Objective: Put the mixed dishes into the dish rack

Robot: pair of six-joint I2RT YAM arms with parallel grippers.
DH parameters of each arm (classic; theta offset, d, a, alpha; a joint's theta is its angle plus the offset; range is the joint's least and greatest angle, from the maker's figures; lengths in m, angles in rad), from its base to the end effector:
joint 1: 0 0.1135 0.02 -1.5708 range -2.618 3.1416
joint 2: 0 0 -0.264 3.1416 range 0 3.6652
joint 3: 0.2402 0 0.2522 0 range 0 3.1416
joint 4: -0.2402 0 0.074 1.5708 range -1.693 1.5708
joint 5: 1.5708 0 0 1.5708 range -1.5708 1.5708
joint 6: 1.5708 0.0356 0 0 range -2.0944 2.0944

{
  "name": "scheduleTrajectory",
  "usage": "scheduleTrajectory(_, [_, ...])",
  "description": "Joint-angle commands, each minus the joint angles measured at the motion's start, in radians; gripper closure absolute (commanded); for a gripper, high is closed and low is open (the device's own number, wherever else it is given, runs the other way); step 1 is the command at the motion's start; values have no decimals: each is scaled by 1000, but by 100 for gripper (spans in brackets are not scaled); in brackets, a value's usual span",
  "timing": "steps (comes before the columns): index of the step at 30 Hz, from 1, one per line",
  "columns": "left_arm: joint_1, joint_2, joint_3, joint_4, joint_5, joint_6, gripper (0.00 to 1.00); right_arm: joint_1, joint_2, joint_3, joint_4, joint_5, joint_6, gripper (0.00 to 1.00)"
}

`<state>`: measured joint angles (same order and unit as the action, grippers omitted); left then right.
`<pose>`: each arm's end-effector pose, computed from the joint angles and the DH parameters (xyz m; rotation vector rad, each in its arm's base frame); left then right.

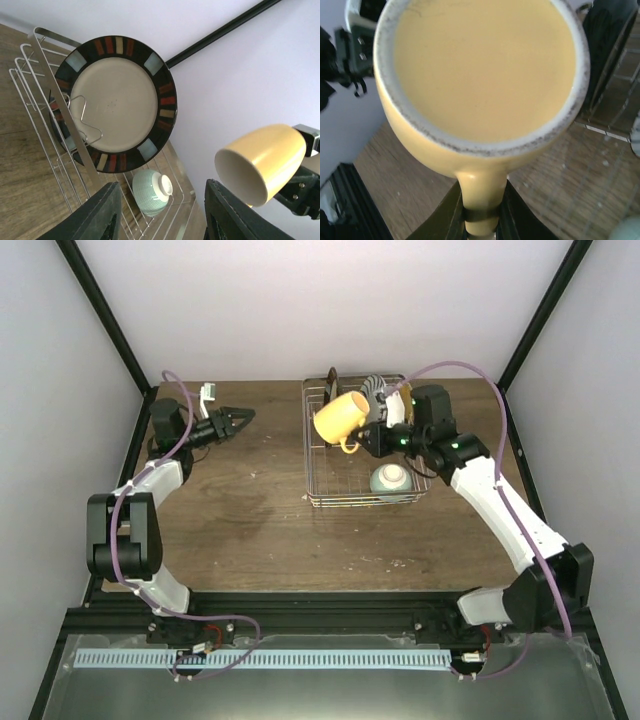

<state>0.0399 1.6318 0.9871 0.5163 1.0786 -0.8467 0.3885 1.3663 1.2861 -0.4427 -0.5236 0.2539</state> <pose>0.3590 -0.0171 0.2661 0.0767 1.8670 -1.4809 0.2766 0.1325 0.3598 -0.4718 2.1009 0.9292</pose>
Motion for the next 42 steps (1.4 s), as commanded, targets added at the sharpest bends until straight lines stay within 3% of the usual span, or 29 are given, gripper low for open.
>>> scheduleTrajectory(1, [-1,7,15,-27,5,39,53,0,-56,-40,-127,32,-127,99])
scheduleTrajectory(9, [-2,-1,7,-55,-10,66,54,20,-36,-141,-84,163,-197,99])
scheduleTrajectory(16, [-1,1,28,-86,-20,99,53,39,60,-123,-11,286,-263,99])
scheduleTrajectory(26, [-2,-12,51,-215,-44,188,52,79,146,-151,90,353,-304,99])
scheduleTrajectory(42, [-2,-12,69,-269,-66,226,53,125,251,-199,199,458,-375,99])
